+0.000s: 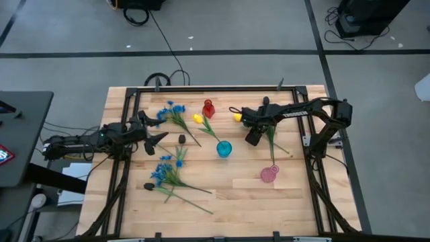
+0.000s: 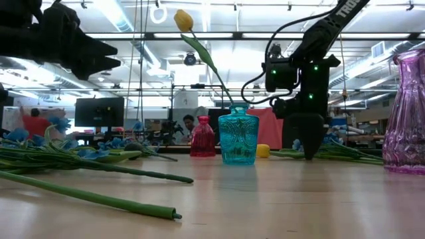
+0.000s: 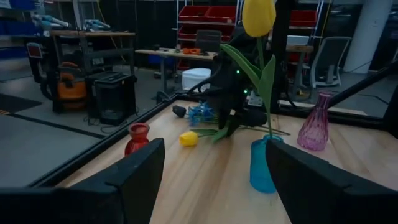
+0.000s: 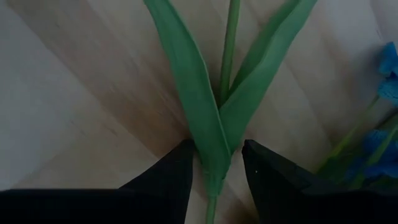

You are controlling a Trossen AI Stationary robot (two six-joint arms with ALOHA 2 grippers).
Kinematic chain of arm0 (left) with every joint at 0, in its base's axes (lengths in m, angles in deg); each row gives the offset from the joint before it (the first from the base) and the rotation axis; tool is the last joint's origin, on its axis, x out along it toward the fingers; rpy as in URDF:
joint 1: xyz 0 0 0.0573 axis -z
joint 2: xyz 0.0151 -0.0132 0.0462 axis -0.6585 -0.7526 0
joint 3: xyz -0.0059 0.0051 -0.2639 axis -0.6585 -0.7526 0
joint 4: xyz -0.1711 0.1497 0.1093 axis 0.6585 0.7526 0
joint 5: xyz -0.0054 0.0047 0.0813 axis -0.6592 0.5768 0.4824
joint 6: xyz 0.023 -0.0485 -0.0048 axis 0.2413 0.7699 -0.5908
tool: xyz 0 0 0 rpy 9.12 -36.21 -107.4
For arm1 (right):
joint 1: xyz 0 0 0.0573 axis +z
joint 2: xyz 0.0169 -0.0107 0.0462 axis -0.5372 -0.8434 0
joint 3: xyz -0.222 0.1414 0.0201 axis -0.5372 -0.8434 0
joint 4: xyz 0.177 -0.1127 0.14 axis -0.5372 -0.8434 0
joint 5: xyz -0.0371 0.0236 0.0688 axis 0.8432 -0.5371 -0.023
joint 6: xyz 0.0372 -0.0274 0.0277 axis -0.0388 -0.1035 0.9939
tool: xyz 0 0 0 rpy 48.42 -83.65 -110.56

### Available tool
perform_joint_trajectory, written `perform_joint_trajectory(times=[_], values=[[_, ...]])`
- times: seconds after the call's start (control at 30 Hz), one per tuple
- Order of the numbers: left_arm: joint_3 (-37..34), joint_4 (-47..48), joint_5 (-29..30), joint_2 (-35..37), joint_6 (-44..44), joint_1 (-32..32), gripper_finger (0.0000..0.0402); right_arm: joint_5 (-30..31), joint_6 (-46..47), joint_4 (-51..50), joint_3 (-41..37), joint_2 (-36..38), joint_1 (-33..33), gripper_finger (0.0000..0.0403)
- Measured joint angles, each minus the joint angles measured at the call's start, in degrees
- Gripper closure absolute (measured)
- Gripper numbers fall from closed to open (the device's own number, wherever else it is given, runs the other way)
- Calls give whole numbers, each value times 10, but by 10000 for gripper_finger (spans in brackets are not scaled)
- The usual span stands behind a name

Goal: Sort flowers into vase by color
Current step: Put the yellow flower into the blue vase

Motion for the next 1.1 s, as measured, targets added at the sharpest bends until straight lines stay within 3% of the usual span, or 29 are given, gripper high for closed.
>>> perform_joint_trajectory(times=[0.37,0.77,1.1], values=[[0,1,-19,0,0,0,117,-22,3,0,0,0,-11,254],[0,-13,-51,0,13,0,117,-38,22,-3,0,-1,-10,346],[0,-12,-51,0,14,0,117,-43,32,-13,6,0,-11,380]])
